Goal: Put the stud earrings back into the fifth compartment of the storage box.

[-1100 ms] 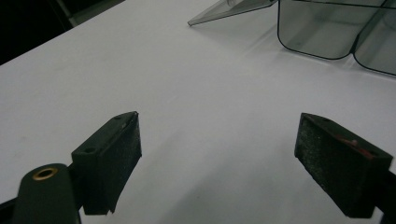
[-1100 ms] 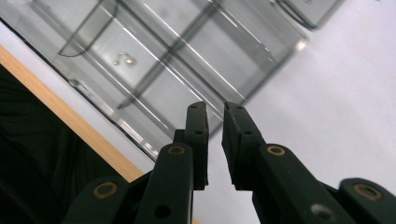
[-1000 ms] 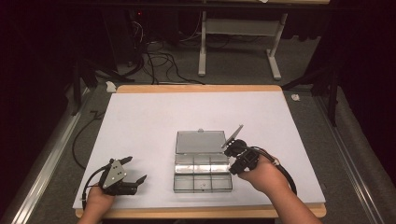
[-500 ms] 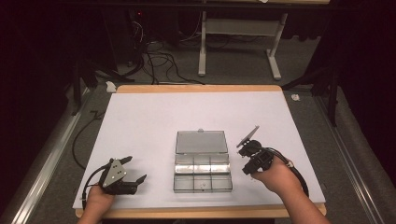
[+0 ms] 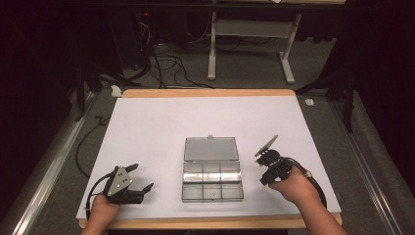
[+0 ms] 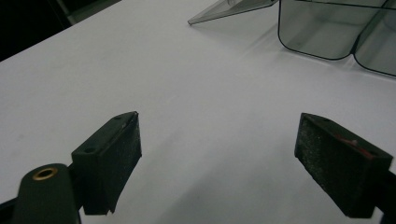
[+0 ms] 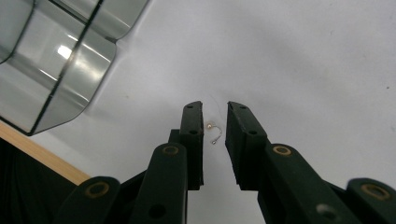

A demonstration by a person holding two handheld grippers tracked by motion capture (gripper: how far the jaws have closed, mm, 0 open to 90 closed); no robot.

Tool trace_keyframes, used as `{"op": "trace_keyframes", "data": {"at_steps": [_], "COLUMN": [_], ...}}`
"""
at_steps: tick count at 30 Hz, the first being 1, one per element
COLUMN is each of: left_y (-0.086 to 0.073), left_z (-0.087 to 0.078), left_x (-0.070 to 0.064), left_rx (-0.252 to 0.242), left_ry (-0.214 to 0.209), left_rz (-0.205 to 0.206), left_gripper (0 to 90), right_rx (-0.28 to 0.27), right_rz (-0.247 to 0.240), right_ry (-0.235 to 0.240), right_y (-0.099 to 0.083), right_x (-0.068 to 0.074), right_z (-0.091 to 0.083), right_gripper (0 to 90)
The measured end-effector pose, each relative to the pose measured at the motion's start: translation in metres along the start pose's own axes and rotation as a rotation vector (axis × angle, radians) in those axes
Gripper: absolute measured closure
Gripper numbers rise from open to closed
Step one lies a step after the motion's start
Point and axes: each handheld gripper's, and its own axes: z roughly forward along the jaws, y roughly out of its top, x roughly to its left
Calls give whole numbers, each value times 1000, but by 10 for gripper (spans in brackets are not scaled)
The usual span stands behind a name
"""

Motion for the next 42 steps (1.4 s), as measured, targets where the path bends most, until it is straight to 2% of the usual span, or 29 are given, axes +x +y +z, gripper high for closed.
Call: {"op": "trace_keyframes", "data": {"at_steps": [2, 3, 4, 5, 6, 8, 9, 13, 17, 20, 24, 26, 31, 33, 36, 40, 42], "left_y": [0, 0, 0, 0, 0, 0, 0, 0, 0, 0, 0, 0, 0, 0, 0, 0, 0], "left_z": [0, 1, 1, 1, 0, 0, 1, 0, 0, 0, 1, 0, 0, -1, 0, -1, -1], "left_x": [0, 1, 1, 1, 0, 0, 1, 0, 1, -1, 1, 0, 1, 0, 2, 1, 1], "left_rx": [4, 8, 5, 5, 3, 4, 7, 0, 4, -1, 7, 5, 0, -8, -5, -10, -5], "left_ry": [-2, -3, -1, -1, -1, -3, -2, -1, -1, 2, 0, 0, -4, -5, -8, -6, -8], "left_rz": [-2, -14, -9, -9, -2, 2, -8, 2, -8, 8, -11, 2, -12, -3, -17, 1, -10], "left_gripper": [150, 150, 150, 150, 150, 150, 150, 150, 150, 150, 150, 150, 150, 150, 150, 150, 150], "right_rx": [7, 17, 24, 24, 14, 24, 22, 33, 61, 65, 70, 80, 97, 92, 86, 92, 93], "right_rz": [3, 11, 32, 32, 1, 13, -5, 3, -3, 1, -14, -15, -13, -13, -3, 7, 0], "right_ry": [3, 4, 7, 7, 8, 16, 15, 15, 1, -2, -35, -38, -24, -23, -6, 9, 9], "right_y": [-1, -1, -1, -1, -1, -1, -1, -1, -1, -1, 0, 1, 4, 4, 3, 3, 3], "right_x": [-1, -1, 0, 0, -3, -2, -3, -3, -2, -2, 3, 4, 1, 0, -3, -5, -4], "right_z": [4, 8, 9, 9, 12, 17, 19, 24, 28, 29, 30, 30, 30, 30, 30, 29, 28], "right_gripper": [777, 775, 775, 775, 775, 775, 774, 774, 770, 770, 772, 775, 794, 866, 870, 870, 871]}}
